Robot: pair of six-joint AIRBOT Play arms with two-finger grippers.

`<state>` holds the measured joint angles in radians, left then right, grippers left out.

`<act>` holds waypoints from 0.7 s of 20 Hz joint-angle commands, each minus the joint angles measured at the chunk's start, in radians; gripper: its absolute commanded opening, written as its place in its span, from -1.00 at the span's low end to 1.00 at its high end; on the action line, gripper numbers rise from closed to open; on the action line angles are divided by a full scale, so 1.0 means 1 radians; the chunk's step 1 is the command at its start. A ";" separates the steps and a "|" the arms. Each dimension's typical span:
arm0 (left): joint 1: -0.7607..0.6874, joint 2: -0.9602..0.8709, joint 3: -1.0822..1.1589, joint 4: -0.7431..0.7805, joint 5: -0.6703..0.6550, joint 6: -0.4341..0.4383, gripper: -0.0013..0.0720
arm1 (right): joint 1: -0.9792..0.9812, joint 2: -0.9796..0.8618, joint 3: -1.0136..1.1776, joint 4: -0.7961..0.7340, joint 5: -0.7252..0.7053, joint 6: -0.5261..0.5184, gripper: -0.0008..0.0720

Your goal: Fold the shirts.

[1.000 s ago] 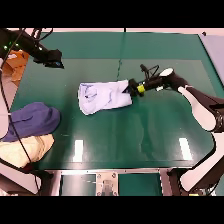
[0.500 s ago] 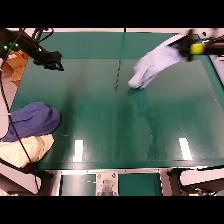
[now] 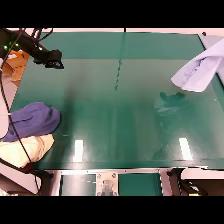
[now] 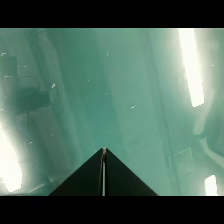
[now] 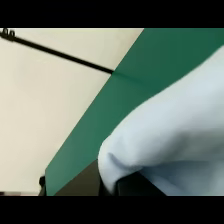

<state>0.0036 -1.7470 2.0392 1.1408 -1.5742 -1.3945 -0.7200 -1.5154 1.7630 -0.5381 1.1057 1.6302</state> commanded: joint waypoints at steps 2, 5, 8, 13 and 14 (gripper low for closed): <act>-0.001 0.000 0.000 -0.001 0.004 -0.013 -0.91 | -0.043 -0.050 0.001 -0.024 -0.061 -0.019 -0.93; -0.001 0.000 0.000 0.000 0.004 -0.019 -0.91 | -0.045 -0.061 -0.028 -0.124 -0.055 -0.006 -0.93; -0.001 0.000 0.000 -0.001 0.002 -0.019 -0.91 | -0.130 -0.023 -0.119 -0.199 0.062 0.027 -0.93; -0.001 0.000 0.000 -0.007 -0.011 -0.019 -0.91 | -0.399 0.206 -0.503 -0.308 0.133 0.064 -0.93; -0.001 0.000 0.000 -0.009 -0.017 -0.019 -0.91 | -0.455 0.246 -0.576 -0.343 0.136 0.063 -0.93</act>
<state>0.0032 -1.7470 2.0392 1.1358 -1.5787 -1.4128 -1.0386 -1.3754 1.3720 -0.7963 1.2034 1.6756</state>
